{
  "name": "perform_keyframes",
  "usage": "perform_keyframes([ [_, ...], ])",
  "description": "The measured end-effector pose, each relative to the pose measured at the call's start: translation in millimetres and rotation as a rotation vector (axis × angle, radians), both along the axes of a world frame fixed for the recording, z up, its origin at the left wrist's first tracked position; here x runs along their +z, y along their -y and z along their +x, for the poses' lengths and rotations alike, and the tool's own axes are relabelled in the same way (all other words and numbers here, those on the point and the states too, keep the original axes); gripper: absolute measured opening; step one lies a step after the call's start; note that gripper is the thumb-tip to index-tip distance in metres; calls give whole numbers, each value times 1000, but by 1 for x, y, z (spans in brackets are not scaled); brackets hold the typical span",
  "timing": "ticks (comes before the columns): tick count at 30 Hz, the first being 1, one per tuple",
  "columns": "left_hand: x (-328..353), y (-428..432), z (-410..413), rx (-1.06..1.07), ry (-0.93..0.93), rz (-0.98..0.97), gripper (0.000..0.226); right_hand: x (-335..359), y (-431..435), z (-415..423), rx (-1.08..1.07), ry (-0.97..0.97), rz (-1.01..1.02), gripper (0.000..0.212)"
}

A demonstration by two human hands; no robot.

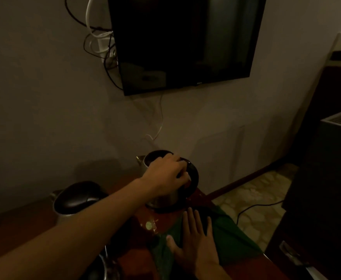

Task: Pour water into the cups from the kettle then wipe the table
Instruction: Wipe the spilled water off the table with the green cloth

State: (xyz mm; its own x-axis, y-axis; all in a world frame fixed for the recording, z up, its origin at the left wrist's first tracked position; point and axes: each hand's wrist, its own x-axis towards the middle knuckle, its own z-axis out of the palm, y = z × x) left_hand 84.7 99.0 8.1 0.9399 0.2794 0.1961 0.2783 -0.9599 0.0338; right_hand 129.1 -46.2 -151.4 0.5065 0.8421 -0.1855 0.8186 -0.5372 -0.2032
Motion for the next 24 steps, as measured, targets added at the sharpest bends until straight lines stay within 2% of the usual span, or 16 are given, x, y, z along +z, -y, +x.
perform_keyframes([
  [4, -24, 22, -11, 49, -93, -22, 27, -1, 6, -5, -2, 70, 14, 122],
  [9, -55, 49, -34, 195, -335, -174, 26, -13, 7, -7, 4, 64, 85, 119],
  [11, -70, 59, -41, 237, -445, -194, 34, -19, 4, -5, 8, 153, 114, 120],
  [13, -83, 67, -43, 266, -510, -231, 39, -20, 5, -1, 17, 227, 84, 110],
  [14, -90, 72, -44, 279, -517, -260, 39, -23, 8, 0, 47, 257, 9, 97],
  [15, -97, 75, -45, 294, -502, -276, 38, -25, 11, 0, 69, 265, -56, 86],
  [20, -119, 98, -50, 374, -342, -240, 39, -28, 13, 3, 53, 289, -10, 94],
  [24, -134, 126, -51, 422, -79, -262, 45, -25, 17, 9, 14, 173, 61, 81],
])
